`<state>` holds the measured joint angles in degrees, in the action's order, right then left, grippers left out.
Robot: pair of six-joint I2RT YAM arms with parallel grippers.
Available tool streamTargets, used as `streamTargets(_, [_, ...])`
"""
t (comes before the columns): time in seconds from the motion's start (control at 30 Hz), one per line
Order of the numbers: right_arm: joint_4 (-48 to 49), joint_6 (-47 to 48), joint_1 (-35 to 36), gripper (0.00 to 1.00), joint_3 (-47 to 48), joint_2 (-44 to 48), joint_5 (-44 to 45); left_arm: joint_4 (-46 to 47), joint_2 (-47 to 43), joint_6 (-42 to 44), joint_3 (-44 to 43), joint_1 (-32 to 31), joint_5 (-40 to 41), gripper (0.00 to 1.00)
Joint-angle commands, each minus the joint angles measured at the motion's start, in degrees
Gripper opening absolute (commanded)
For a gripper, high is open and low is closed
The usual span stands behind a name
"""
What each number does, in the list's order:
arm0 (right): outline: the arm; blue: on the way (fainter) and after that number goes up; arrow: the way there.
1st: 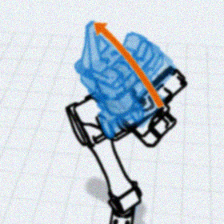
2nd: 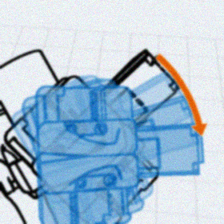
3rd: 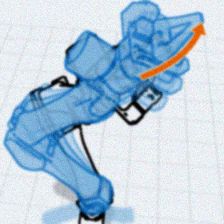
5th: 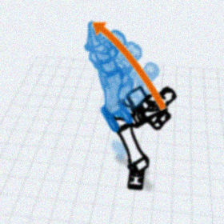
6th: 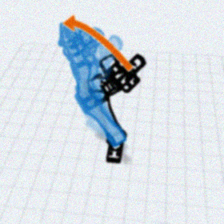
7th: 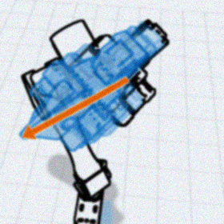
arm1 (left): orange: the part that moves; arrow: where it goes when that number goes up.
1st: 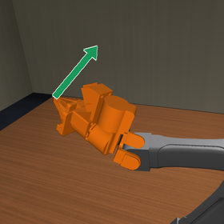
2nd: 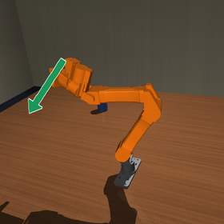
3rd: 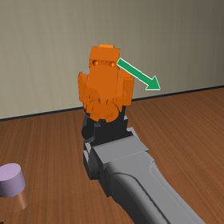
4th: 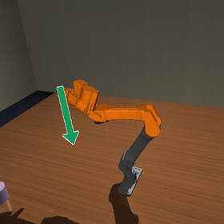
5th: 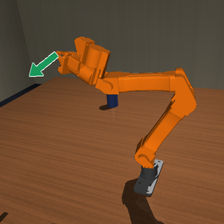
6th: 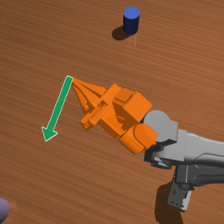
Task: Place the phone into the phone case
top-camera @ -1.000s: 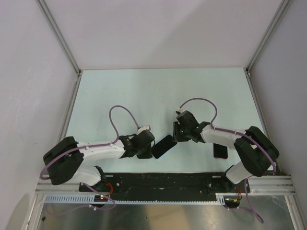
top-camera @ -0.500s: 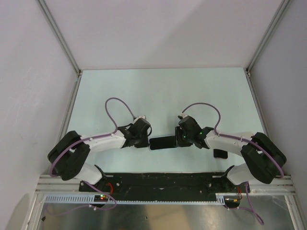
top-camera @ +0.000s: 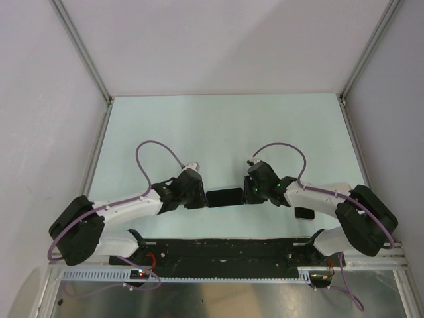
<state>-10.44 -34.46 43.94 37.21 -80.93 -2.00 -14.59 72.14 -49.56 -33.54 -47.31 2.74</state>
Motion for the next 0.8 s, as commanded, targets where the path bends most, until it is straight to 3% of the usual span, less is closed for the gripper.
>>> streamTargets(0.0, [-2.4,-0.3,0.7,0.24,-1.2,1.9,-0.9,1.6,2.7,-0.6,-2.4,-1.5,-0.3,0.28])
streamTargets(0.77, [-4.4,-1.3,4.2,0.19,-3.6,-3.1,2.0,2.0,9.6,0.8,-3.6,-1.9,2.6,0.28])
